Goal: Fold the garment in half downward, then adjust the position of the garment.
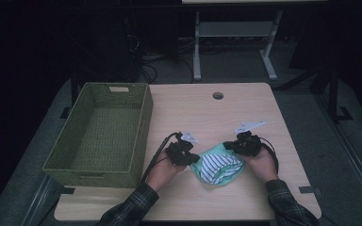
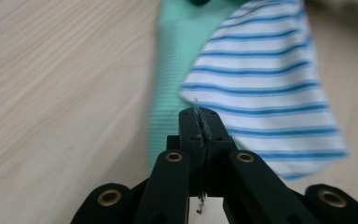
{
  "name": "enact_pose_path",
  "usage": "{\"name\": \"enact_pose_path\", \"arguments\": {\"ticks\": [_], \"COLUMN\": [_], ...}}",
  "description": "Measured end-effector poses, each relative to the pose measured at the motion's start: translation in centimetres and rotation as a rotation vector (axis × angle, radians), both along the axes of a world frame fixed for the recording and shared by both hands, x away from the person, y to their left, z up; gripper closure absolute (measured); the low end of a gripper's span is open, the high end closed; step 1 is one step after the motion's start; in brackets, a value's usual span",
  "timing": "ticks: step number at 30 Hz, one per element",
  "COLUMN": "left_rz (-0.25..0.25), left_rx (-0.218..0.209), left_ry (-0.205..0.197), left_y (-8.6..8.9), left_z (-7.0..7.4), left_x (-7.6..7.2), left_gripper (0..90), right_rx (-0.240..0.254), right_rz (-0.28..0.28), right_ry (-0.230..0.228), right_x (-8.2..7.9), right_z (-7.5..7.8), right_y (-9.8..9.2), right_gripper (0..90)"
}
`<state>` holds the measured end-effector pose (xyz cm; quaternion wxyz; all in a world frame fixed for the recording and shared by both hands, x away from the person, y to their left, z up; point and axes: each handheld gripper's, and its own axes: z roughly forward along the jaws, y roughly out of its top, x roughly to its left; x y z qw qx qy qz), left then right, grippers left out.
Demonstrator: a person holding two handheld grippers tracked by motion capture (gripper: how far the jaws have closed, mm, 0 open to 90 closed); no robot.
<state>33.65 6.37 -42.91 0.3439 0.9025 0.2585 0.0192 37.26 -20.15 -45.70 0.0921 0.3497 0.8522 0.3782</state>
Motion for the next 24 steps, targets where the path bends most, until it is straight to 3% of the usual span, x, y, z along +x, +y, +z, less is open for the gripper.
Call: {"name": "enact_pose_path", "arguments": {"ticks": [5, 12, 17, 24], "left_rz": [-0.053, -0.091, -0.101, -0.083], "left_rx": [-0.011, -0.022, 0.009, 0.051], "left_ry": [0.017, 0.047, 0.085, 0.083], "left_y": [-0.4, -0.9, -1.4, -1.1], "left_z": [0.0, -0.5, -1.6, -2.5], "left_x": [-1.8, -3.8, -3.9, -3.1], "left_gripper": [88.5, 88.1, 88.0, 88.1], "right_rx": [-0.002, -0.028, -0.028, -0.036], "right_rz": [-0.030, -0.042, -0.045, -0.043], "right_ry": [0.004, 0.023, 0.036, 0.039], "right_x": [-0.2, -0.8, -1.2, -1.7], "right_z": [-0.1, -0.6, -1.0, -1.0], "right_y": [-1.5, -2.9, -3.3, -3.5], "right_gripper": [89.7, 89.7, 89.7, 89.7]}}
